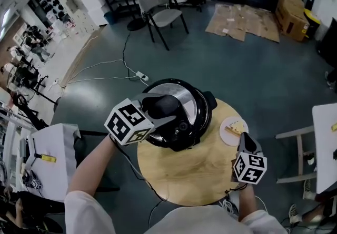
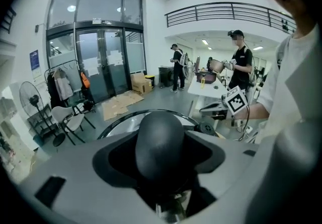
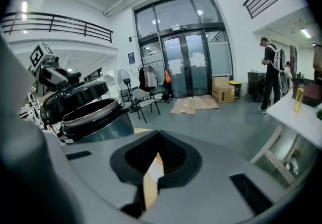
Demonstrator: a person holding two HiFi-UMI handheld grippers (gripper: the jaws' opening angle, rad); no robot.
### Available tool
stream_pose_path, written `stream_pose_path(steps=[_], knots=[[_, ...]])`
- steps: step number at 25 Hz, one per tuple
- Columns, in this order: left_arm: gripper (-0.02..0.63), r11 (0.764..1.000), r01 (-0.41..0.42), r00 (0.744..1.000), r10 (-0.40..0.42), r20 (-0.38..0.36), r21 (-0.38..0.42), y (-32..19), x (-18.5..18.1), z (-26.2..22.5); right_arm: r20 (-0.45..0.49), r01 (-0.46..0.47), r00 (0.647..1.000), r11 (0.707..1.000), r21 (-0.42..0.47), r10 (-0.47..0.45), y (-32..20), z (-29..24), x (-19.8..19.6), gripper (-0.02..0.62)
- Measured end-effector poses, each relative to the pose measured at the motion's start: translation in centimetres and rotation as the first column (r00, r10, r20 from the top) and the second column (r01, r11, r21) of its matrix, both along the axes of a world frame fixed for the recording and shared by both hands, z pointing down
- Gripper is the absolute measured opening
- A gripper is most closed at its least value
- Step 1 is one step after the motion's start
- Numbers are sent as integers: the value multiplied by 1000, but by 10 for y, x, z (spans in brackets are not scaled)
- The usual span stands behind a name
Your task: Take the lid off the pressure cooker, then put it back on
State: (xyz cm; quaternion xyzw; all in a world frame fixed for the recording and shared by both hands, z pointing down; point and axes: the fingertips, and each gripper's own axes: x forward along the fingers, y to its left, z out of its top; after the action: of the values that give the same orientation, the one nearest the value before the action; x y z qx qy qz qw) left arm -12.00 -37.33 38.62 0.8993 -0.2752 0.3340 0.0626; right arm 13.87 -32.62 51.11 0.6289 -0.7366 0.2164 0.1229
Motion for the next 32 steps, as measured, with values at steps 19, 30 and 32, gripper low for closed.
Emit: stream_pose_path(steps=[19, 30, 32], knots=[[270, 981, -194, 981, 194, 5, -28, -14, 28, 24, 30, -45, 998, 997, -62, 47, -13, 29, 7, 0], [270, 968, -249, 968, 249, 11, -39, -19, 28, 36, 35, -46, 998, 995, -85, 49, -17, 36, 1, 0], [270, 968, -249, 968, 249, 13, -42, -20, 28, 39, 33, -48, 998, 995, -86, 51, -17, 36, 1, 0]])
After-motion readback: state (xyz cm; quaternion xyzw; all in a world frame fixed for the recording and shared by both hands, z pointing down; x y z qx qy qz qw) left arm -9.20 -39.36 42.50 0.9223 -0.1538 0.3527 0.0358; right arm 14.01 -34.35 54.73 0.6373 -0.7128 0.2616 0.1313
